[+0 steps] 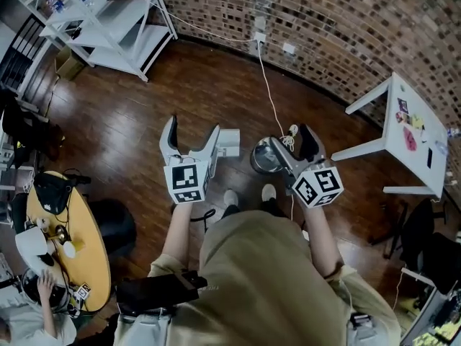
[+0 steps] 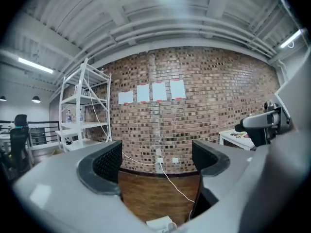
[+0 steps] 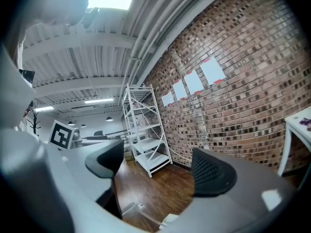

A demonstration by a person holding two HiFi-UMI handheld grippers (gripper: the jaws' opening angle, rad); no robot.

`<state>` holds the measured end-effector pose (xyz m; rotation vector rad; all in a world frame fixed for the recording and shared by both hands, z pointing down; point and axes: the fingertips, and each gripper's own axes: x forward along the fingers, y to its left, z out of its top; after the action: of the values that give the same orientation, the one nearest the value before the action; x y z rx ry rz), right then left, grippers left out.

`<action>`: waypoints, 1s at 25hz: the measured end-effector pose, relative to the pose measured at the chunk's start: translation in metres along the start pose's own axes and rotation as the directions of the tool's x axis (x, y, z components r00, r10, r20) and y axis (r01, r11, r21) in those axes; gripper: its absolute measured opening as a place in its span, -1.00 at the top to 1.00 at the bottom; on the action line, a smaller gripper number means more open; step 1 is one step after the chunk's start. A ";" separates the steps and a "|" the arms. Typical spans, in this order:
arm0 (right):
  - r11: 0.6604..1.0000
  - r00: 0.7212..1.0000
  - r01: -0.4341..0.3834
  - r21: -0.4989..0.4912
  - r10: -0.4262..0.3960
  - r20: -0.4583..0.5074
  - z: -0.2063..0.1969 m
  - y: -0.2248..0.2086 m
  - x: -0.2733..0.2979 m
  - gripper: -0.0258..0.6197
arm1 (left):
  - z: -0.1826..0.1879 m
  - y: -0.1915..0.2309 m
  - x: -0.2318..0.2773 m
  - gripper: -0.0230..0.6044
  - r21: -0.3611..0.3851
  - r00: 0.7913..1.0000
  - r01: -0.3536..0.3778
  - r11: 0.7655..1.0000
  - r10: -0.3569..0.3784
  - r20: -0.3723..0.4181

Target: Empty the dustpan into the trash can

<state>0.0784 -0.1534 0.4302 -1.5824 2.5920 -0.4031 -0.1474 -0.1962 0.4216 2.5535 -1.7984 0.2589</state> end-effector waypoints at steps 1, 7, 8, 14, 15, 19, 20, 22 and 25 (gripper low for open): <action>1.000 1.000 0.018 -0.002 -0.018 0.003 -0.001 0.000 -0.004 -0.40 | 0.001 -0.003 -0.001 -0.49 0.000 1.000 0.010 1.000 -0.010 0.008; 0.995 0.995 0.096 -0.018 -0.095 0.024 0.000 0.000 -0.038 -0.40 | 0.009 -0.023 -0.014 -0.38 -0.074 0.998 0.053 0.996 -0.050 0.045; 0.995 0.995 0.096 -0.020 -0.096 0.028 0.000 -0.001 -0.045 -0.40 | 0.007 -0.029 -0.018 -0.21 -0.061 0.998 0.055 0.997 -0.052 0.040; 0.997 0.996 0.072 0.001 -0.072 0.059 0.007 -0.023 -0.092 -0.40 | 0.023 -0.090 -0.045 -0.19 0.002 0.993 0.098 0.995 -0.098 0.068; 0.998 0.996 0.058 0.003 -0.058 0.062 0.007 -0.026 -0.102 -0.40 | 0.024 -0.100 -0.051 -0.32 0.001 0.993 0.094 0.996 -0.094 0.070; 1.000 0.998 0.012 -0.005 -0.011 0.062 0.000 -0.049 -0.152 -0.40 | 0.018 -0.146 -0.071 -0.61 -0.067 0.998 0.054 0.996 -0.052 0.044; 1.000 0.998 0.010 -0.008 -0.009 0.058 -0.002 -0.059 -0.166 -0.40 | 0.014 -0.159 -0.078 -0.61 -0.080 0.999 0.034 0.996 -0.032 0.030; 1.000 0.998 0.008 -0.010 -0.007 0.057 -0.003 -0.075 -0.188 -0.40 | 0.014 -0.181 -0.094 -0.60 -0.072 1.000 -0.012 0.997 0.013 0.009; 1.000 0.995 0.017 -0.007 -0.016 0.100 0.010 -0.084 -0.209 -0.40 | 0.031 -0.208 -0.118 -0.49 -0.038 0.999 -0.035 0.999 0.036 0.028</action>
<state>0.2502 -0.0071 0.4281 -1.5842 2.5106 -0.3070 0.0130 -0.0179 0.3934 2.5144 -1.8419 0.1880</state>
